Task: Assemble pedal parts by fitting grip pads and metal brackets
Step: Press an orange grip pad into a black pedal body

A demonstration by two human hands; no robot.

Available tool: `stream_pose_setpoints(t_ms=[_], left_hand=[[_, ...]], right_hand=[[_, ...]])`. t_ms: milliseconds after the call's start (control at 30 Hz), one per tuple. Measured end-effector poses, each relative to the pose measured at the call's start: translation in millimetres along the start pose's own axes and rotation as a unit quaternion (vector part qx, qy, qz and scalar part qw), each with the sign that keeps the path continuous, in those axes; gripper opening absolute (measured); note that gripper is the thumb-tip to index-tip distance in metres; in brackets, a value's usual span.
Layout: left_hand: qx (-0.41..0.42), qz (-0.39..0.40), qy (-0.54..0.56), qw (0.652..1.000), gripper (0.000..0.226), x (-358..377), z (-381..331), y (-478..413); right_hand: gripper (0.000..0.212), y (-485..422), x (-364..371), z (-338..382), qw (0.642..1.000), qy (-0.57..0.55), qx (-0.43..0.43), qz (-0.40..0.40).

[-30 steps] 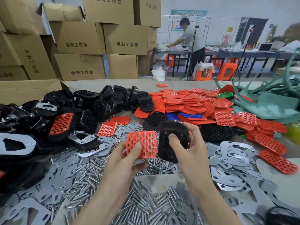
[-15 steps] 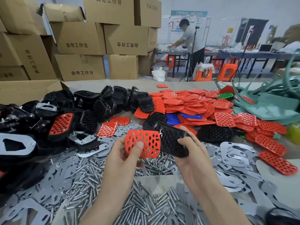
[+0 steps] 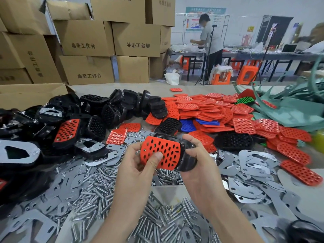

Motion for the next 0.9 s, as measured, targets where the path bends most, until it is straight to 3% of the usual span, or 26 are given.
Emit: stream_pose_setpoints(t_ms=[100, 300, 667, 900], left_hand=[[-0.001, 0.002, -0.008, 1.0, 0.019, 1.6, 1.7, -0.9], [0.005, -0.007, -0.043, 0.999, 0.017, 0.9, 8.2, -1.8], [0.044, -0.038, -0.174, 0.983, 0.035, -3.5, 7.7, 0.3], [0.041, -0.048, -0.179, 0.982, 0.034, -2.9, 7.7, 0.7]], right_hand=[[0.035, 0.9, 5.1, -1.2, 1.0, 0.008, 0.007, 0.022], [0.032, 6.4, 13.5, -5.2, 0.998, 0.039, 0.011, 0.052], [0.032, 6.9, 12.3, -4.6, 0.997, 0.017, 0.001, 0.076], [0.038, 7.5, 12.8, -4.2, 0.997, 0.018, 0.005, 0.075]])
Point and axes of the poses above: each hand's wrist, its own y-axis away from the middle knuckle, its own x-axis out of the palm, z = x × y, the point moved 6 cm from there along -y, towards the middle knuckle, and after that the axes turned 5 degrees about z, right-handed, at the moved point
